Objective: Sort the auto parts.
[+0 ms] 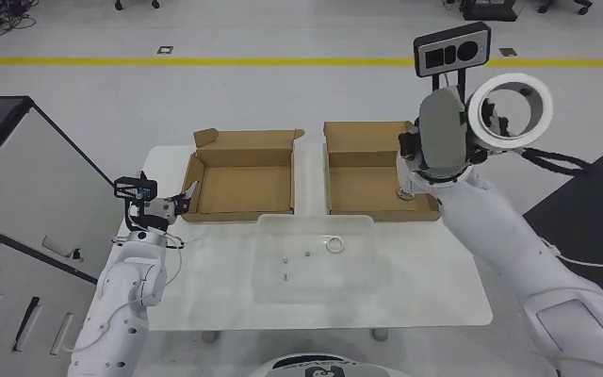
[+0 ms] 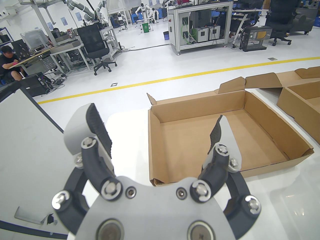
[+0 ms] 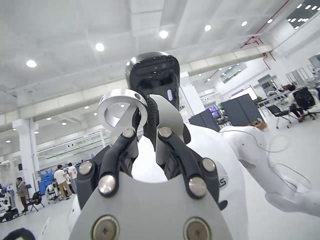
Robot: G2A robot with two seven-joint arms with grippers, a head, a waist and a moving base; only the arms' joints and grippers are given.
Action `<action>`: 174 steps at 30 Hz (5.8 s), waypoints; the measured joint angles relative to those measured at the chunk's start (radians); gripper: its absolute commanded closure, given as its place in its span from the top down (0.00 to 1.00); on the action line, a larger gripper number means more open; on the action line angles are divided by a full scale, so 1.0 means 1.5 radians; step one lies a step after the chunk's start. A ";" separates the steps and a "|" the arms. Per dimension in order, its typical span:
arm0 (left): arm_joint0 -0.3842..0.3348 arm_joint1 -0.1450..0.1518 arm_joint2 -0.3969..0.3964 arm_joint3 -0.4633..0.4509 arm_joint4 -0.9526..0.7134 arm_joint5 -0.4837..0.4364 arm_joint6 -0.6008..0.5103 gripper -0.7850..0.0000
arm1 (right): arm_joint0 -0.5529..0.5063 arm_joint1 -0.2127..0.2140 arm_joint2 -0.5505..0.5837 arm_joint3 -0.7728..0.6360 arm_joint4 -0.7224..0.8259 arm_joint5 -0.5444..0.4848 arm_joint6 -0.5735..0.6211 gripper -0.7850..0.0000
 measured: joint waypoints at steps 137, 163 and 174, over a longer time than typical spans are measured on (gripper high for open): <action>0.000 0.000 0.000 0.000 0.000 0.000 0.000 1.00 | 0.002 -0.008 0.044 0.376 -1.726 0.435 -0.018 0.00; 0.000 0.000 0.000 0.000 0.000 0.000 0.000 1.00 | 0.044 -0.074 -0.043 0.563 -1.713 0.474 -0.092 0.00; 0.000 0.000 0.000 0.000 0.000 0.000 0.000 1.00 | 0.057 -0.096 -0.057 0.614 -1.705 0.476 -0.104 0.00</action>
